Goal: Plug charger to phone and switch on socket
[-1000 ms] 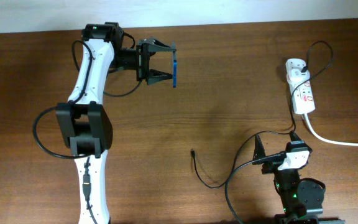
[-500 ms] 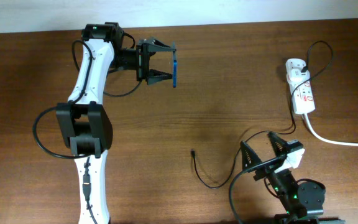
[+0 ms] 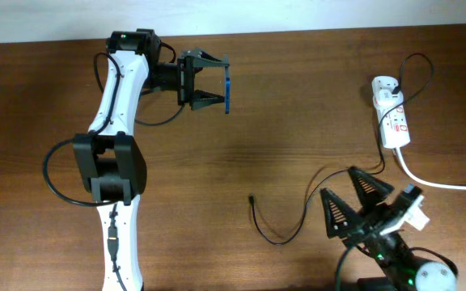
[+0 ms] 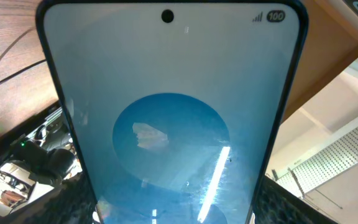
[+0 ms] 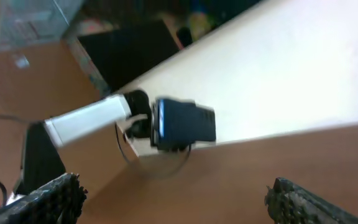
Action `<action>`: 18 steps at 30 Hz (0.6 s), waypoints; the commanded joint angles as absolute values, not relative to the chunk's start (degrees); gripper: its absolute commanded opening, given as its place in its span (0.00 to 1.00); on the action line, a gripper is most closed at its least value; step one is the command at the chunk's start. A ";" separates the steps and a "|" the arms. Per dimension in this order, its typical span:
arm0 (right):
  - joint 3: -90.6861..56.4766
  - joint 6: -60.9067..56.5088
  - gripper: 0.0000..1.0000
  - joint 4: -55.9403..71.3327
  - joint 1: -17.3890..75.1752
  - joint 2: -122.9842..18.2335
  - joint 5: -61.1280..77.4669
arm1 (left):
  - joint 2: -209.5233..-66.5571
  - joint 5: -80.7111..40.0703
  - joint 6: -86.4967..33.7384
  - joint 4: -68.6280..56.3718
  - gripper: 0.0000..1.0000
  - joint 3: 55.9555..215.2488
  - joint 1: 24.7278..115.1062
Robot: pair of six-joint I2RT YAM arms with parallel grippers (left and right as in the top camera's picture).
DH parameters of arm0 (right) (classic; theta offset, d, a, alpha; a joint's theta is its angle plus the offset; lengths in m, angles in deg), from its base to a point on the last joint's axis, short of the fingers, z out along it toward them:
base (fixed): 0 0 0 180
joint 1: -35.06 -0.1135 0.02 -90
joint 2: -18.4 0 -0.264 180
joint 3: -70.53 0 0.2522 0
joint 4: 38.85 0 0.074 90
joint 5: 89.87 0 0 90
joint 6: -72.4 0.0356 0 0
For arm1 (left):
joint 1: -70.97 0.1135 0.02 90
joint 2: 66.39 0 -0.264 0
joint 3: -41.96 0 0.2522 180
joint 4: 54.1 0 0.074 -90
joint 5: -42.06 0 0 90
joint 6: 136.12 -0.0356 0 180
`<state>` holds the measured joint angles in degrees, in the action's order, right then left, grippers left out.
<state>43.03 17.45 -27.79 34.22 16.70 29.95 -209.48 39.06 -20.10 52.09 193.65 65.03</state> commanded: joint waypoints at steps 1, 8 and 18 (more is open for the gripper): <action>34.95 15.20 0.98 -27.48 33.93 14.08 27.68 | -209.30 42.26 -20.03 52.35 0.70 195.25 64.99; 9.03 4.93 0.98 -11.35 33.93 -12.93 31.83 | -209.30 42.23 -20.05 52.33 0.70 195.25 64.97; -46.19 -9.65 0.98 37.54 27.46 -53.39 30.87 | -209.30 42.26 -20.01 52.35 0.70 195.25 64.94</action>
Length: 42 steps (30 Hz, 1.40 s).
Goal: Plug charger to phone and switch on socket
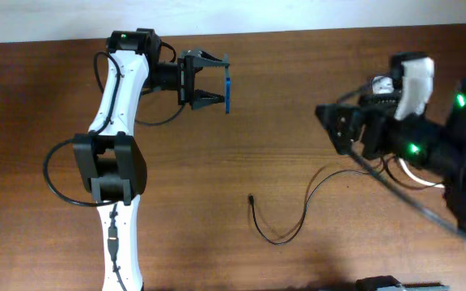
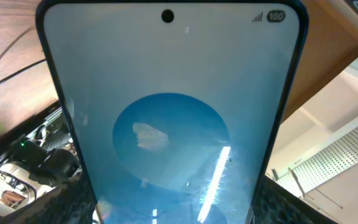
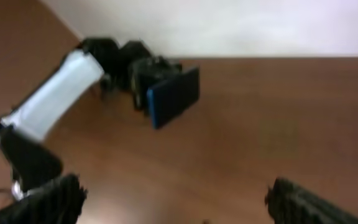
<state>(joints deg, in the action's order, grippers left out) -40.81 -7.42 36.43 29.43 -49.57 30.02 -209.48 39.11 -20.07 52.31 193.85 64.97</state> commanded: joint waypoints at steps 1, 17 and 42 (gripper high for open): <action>-46.64 -9.61 0.98 36.10 27.11 -55.25 33.36 | -209.30 42.23 -20.01 52.35 0.70 195.25 64.94; -47.43 13.41 1.00 28.38 -5.37 -76.76 -24.98 | -209.30 42.26 -20.01 56.42 0.69 195.25 64.57; -47.37 15.29 0.43 23.38 -6.55 -83.82 -20.67 | -209.30 42.26 -20.03 56.39 0.70 195.25 64.57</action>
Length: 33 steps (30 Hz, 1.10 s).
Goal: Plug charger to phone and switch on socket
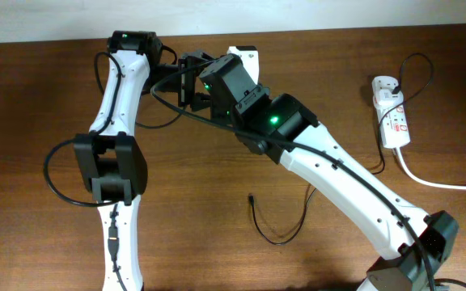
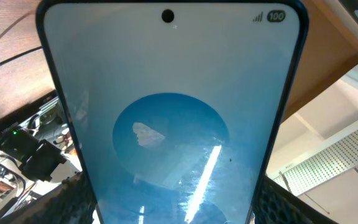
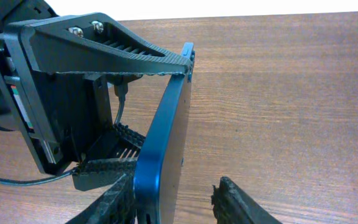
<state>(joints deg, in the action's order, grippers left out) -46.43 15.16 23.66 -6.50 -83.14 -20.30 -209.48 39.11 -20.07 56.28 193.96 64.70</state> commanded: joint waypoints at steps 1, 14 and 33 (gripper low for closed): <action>-47.37 15.29 0.43 23.27 -6.55 -84.25 -21.79 | -209.30 42.26 -20.03 56.39 0.70 195.25 64.57; -47.39 15.29 0.33 21.32 -6.57 -85.17 -23.03 | -209.30 41.69 -20.03 55.96 0.70 195.25 64.57; -47.39 15.31 0.11 20.95 -6.57 -85.28 -24.08 | -209.30 41.69 -20.03 55.96 0.70 195.25 64.57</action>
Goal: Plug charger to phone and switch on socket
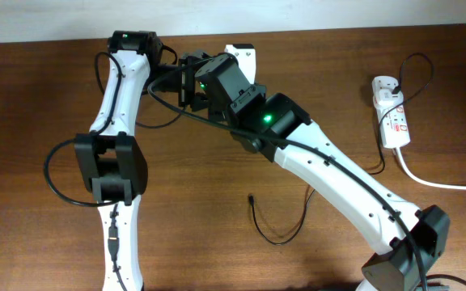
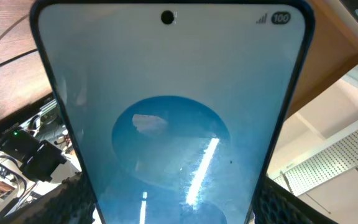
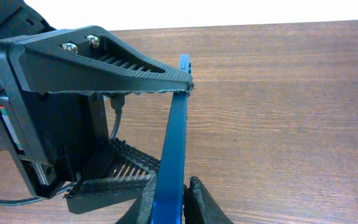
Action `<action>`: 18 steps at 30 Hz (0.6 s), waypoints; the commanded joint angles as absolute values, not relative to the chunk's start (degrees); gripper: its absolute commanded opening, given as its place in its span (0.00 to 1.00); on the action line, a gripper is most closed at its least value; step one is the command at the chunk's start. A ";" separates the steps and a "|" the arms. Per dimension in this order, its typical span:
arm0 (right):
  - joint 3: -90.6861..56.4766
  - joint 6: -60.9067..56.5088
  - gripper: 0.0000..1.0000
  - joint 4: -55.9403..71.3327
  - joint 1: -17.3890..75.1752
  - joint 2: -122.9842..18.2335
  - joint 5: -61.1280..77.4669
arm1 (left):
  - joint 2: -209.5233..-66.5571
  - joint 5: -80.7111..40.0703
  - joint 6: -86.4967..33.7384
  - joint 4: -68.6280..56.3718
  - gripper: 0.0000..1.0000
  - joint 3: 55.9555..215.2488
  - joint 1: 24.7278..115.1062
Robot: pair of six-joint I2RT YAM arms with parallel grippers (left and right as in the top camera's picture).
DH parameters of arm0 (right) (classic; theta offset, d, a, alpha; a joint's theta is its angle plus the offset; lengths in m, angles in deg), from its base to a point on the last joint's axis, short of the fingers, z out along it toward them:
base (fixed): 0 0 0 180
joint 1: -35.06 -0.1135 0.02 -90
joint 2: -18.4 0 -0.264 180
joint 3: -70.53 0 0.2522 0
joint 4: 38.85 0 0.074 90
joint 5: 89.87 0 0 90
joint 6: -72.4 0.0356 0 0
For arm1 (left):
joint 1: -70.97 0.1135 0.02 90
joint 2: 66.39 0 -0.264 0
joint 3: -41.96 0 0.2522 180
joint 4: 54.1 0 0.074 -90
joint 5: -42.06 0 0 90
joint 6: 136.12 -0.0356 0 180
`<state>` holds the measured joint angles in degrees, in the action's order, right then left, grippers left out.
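Observation:
The blue phone (image 3: 176,149) is held on edge above the far left of the table, its lit screen (image 2: 173,112) filling the left wrist view. My left gripper (image 2: 173,208) is shut on its two long sides, its black fingers (image 3: 104,59) above and below it. My right gripper (image 3: 169,202) has reached across and is shut on the phone's near end, one finger on each face. From overhead the right gripper (image 1: 217,81) covers the phone. The black charger cable (image 1: 281,230) lies loose on the table, its plug tip (image 1: 252,198) free. The white power strip (image 1: 391,121) lies at the far right.
The right arm (image 1: 330,170) stretches diagonally over the middle of the brown table (image 1: 39,162). The left arm (image 1: 116,105) runs up the left side. A white mains lead (image 1: 439,184) runs from the power strip off the right edge.
My right gripper was open with its fingers on either side of the phone's end; now they are shut on it. The phone has shifted slightly in the left wrist view.
My left gripper held the phone up at the far left throughout. My right gripper stood open by the cable at the front right, then was raised near the power strip, then straddled the phone open. Now both grippers grip the phone.

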<state>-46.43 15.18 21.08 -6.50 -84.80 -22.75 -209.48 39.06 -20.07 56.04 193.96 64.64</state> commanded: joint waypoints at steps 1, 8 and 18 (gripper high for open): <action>-47.39 15.31 0.09 20.95 -6.57 -85.28 -24.08 | -209.30 41.69 -20.03 55.96 0.70 195.25 64.57; -47.39 23.64 0.04 20.34 -6.55 -85.24 -29.33 | -209.30 41.69 -20.03 55.93 0.82 195.25 64.57; -47.39 76.51 0.04 20.27 -6.55 -82.22 -30.29 | -209.30 42.23 -15.24 53.05 0.92 195.25 64.57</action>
